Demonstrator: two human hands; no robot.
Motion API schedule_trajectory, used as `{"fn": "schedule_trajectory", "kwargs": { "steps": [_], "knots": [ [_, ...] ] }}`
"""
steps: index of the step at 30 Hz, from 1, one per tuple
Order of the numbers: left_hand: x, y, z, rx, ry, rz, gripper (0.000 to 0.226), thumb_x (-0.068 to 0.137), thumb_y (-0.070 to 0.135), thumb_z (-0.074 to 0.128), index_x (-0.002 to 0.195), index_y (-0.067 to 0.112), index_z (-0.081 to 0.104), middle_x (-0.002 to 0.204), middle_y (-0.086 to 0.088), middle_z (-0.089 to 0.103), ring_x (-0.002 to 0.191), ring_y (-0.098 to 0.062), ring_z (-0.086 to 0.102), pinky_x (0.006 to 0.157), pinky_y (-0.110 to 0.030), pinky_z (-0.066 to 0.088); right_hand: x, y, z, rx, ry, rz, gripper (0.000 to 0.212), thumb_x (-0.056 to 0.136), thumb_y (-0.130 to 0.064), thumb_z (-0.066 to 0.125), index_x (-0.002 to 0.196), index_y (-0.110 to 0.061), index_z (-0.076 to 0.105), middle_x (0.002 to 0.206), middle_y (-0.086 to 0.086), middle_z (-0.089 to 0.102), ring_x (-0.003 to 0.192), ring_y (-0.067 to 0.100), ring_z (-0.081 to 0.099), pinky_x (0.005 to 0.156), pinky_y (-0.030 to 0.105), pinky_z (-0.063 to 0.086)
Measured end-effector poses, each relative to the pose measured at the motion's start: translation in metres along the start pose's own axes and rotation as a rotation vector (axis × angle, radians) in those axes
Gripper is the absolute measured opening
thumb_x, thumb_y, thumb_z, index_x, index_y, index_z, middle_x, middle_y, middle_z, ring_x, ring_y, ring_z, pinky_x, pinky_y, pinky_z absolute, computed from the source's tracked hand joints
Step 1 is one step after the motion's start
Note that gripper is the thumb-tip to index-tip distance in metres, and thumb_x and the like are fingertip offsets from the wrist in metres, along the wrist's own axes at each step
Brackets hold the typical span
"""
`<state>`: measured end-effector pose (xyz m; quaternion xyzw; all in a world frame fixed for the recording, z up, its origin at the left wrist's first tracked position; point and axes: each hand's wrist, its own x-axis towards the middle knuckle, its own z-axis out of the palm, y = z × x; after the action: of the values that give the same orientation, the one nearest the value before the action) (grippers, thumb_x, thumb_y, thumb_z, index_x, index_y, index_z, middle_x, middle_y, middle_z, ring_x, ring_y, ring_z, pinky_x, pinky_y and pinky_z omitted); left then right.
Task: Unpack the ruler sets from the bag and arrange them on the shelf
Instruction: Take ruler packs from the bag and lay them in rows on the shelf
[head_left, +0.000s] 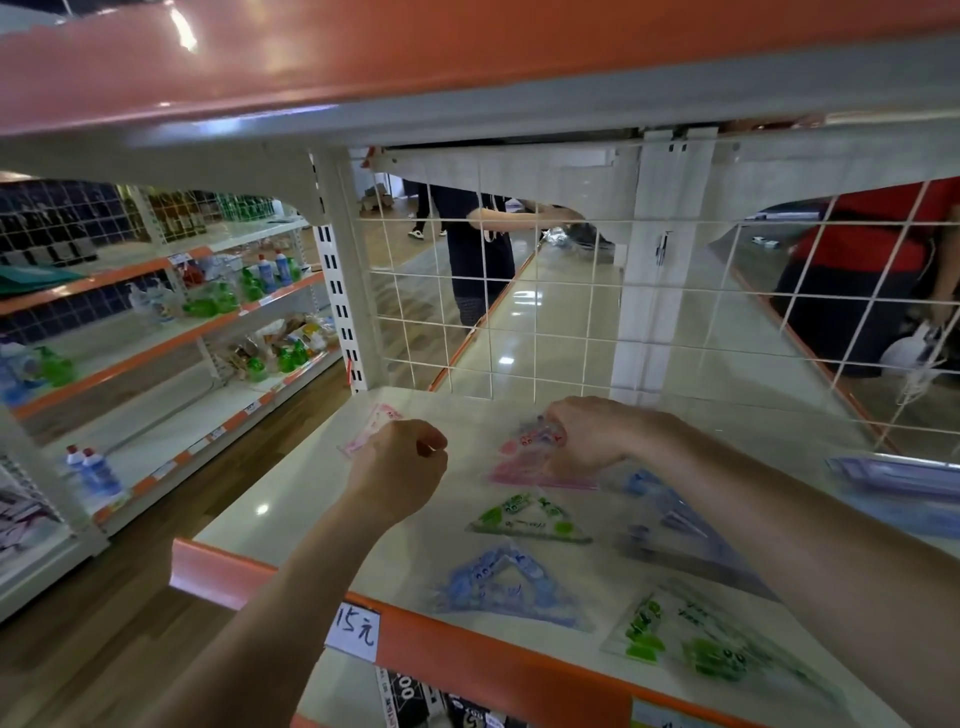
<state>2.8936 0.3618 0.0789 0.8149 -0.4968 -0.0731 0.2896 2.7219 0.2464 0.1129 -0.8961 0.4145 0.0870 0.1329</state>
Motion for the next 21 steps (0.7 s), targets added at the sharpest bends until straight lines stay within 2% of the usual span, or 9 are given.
{"fn": "schedule_trajectory", "kwargs": {
  "steps": [2,5,6,10,13,18,21],
  "knots": [
    [0.0004,-0.0035,-0.0024,0.004,0.005,-0.023,0.021,0.092,0.022,0.055,0.108,0.024,0.068,0.109,0.004,0.062,0.094,-0.011,0.056,0.073,-0.018,0.039,0.001,-0.0011,-0.0008,0.019,-0.027,0.005,0.053,0.085,-0.033,0.066,0.13,-0.014,0.047,0.115,0.0,0.053,0.096,0.016,0.051,0.073,0.024,0.04],
    [0.0002,-0.0064,-0.0041,-0.003,0.003,-0.038,0.022,0.091,0.022,0.056,0.109,0.024,0.069,0.113,0.0,0.061,0.1,-0.015,0.057,0.078,-0.022,0.04,0.0027,-0.0019,-0.0003,0.065,-0.061,0.013,0.045,0.084,-0.028,0.067,0.123,-0.014,0.051,0.101,-0.005,0.056,0.086,0.011,0.054,0.061,0.019,0.038],
    [0.0001,-0.0066,-0.0044,-0.01,-0.005,-0.04,0.022,0.092,0.021,0.056,0.11,0.023,0.068,0.113,0.001,0.062,0.1,-0.014,0.057,0.078,-0.022,0.041,0.0038,-0.0021,-0.0001,0.066,-0.072,0.016,0.046,0.084,-0.028,0.067,0.124,-0.013,0.051,0.102,-0.004,0.056,0.088,0.013,0.056,0.06,0.019,0.039],
    [-0.0003,-0.005,-0.0055,-0.014,-0.013,-0.04,0.024,0.093,0.02,0.054,0.113,0.022,0.067,0.111,0.002,0.063,0.095,-0.01,0.054,0.078,-0.02,0.04,0.0077,-0.0018,0.0016,0.069,-0.091,0.021,0.049,0.085,-0.029,0.068,0.126,-0.011,0.049,0.115,0.003,0.055,0.099,0.021,0.057,0.066,0.023,0.044],
    [-0.001,-0.0051,-0.006,-0.016,-0.02,-0.043,0.024,0.093,0.02,0.054,0.113,0.021,0.067,0.111,0.002,0.064,0.093,-0.009,0.053,0.078,-0.02,0.04,0.0085,-0.0012,0.0029,0.079,-0.099,0.033,0.058,0.084,-0.031,0.068,0.134,-0.013,0.045,0.127,0.004,0.053,0.108,0.022,0.056,0.079,0.027,0.045],
    [-0.0006,-0.0044,-0.0051,-0.015,-0.021,-0.04,0.022,0.092,0.02,0.055,0.11,0.023,0.068,0.111,0.003,0.064,0.1,-0.013,0.056,0.085,-0.024,0.044,0.007,-0.0004,0.0018,0.067,-0.097,0.031,0.06,0.085,-0.031,0.068,0.136,-0.012,0.042,0.132,0.004,0.05,0.111,0.022,0.054,0.077,0.025,0.042],
    [-0.0005,-0.0041,-0.0043,-0.014,-0.026,-0.036,0.022,0.092,0.02,0.054,0.109,0.024,0.068,0.11,0.003,0.064,0.101,-0.014,0.057,0.083,-0.024,0.043,0.0067,0.0004,0.0025,0.049,-0.097,0.026,0.062,0.086,-0.031,0.067,0.138,-0.012,0.041,0.131,0.005,0.05,0.11,0.022,0.054,0.073,0.025,0.043]
  ]
}}
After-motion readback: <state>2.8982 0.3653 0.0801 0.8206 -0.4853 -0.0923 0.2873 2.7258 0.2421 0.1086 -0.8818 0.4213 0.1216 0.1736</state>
